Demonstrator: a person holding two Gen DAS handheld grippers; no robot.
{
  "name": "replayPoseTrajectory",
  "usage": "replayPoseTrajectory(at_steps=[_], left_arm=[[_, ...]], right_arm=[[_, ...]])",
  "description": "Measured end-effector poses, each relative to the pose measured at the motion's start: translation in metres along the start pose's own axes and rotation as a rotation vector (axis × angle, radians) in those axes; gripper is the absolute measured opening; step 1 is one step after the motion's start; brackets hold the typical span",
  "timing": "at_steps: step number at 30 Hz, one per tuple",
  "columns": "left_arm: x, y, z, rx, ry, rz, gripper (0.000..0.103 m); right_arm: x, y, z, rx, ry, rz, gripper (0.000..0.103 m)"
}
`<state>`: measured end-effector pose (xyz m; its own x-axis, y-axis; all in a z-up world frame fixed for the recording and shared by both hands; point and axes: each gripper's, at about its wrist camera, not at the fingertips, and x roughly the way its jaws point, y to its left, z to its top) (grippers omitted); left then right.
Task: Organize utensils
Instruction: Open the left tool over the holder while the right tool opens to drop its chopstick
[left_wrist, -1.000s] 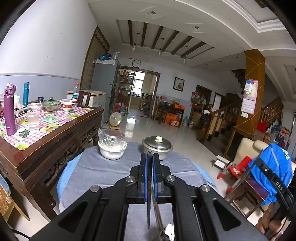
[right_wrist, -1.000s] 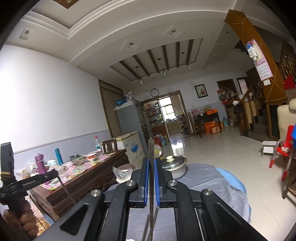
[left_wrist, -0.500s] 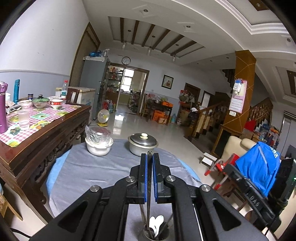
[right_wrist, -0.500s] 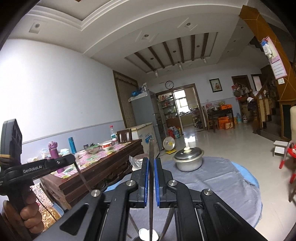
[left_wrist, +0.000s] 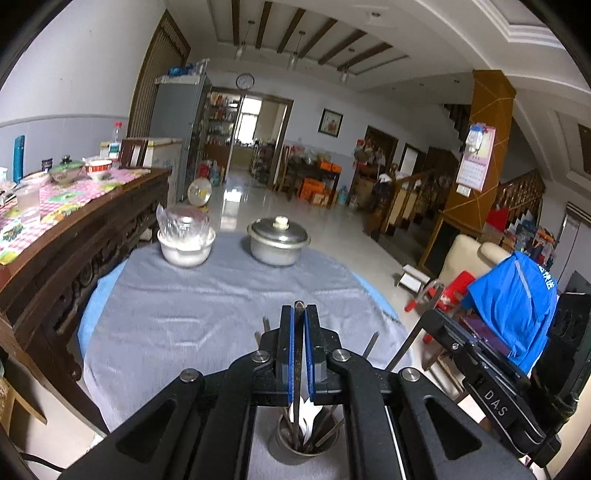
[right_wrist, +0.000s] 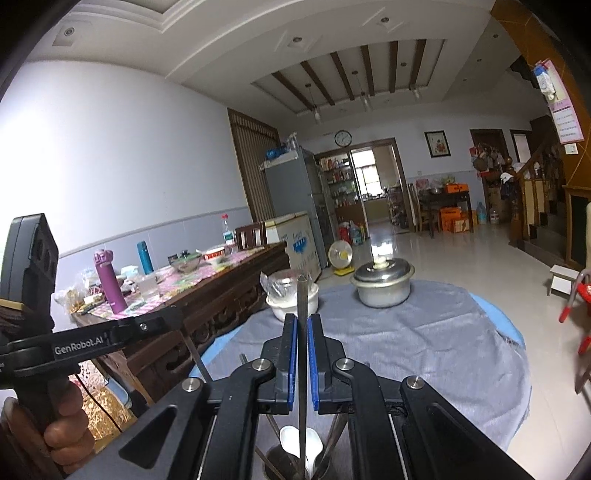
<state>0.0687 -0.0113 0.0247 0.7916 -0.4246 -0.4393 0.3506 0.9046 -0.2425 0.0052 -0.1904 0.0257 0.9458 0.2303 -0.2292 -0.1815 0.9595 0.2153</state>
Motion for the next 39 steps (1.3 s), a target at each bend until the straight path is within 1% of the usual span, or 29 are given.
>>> replayPoseTrajectory(at_steps=[6, 13, 18, 22, 24, 25, 26, 27, 28, 29, 32, 37, 39], left_arm=[[0.006, 0.000, -0.007, 0.003, 0.034, 0.006, 0.005], [0.006, -0.001, -0.007, 0.004, 0.041, 0.005, 0.005], [0.010, 0.000, -0.006, 0.002, 0.061, 0.012, 0.005], [0.011, 0.003, -0.006, -0.006, 0.079, 0.003, 0.005], [0.010, 0.004, -0.005, -0.008, 0.081, -0.004, 0.008], [0.009, 0.005, -0.005, -0.008, 0.075, -0.004, 0.013], [0.008, 0.005, -0.005, -0.005, 0.069, 0.000, 0.022], [0.006, 0.005, -0.004, -0.002, 0.060, 0.010, 0.028], [0.005, 0.006, -0.004, -0.002, 0.053, 0.017, 0.038], [0.003, 0.007, -0.003, -0.003, 0.042, 0.022, 0.040], [0.000, 0.012, -0.001, -0.004, 0.027, 0.039, 0.040], [0.002, 0.024, -0.001, -0.029, 0.027, 0.072, 0.040], [0.002, 0.030, -0.002, -0.041, 0.028, 0.091, 0.044]], right_arm=[[0.004, -0.004, -0.005, 0.004, 0.029, -0.009, 0.007], [0.007, -0.004, -0.008, 0.005, 0.049, -0.007, 0.007], [0.010, -0.003, -0.009, 0.008, 0.065, -0.002, 0.007], [0.012, -0.002, -0.010, 0.013, 0.081, 0.006, 0.007], [0.014, -0.004, -0.010, 0.037, 0.099, 0.025, 0.007], [0.014, -0.006, -0.010, 0.052, 0.106, 0.036, 0.008], [0.015, -0.008, -0.010, 0.063, 0.109, 0.042, 0.008], [0.015, -0.009, -0.010, 0.071, 0.111, 0.044, 0.008], [0.015, -0.010, -0.010, 0.077, 0.111, 0.044, 0.008], [0.015, -0.011, -0.010, 0.084, 0.107, 0.043, 0.008], [0.013, -0.015, -0.009, 0.100, 0.092, 0.038, 0.008], [0.008, -0.019, -0.006, 0.127, 0.066, 0.042, 0.008], [0.006, -0.021, -0.004, 0.136, 0.055, 0.038, 0.008]])
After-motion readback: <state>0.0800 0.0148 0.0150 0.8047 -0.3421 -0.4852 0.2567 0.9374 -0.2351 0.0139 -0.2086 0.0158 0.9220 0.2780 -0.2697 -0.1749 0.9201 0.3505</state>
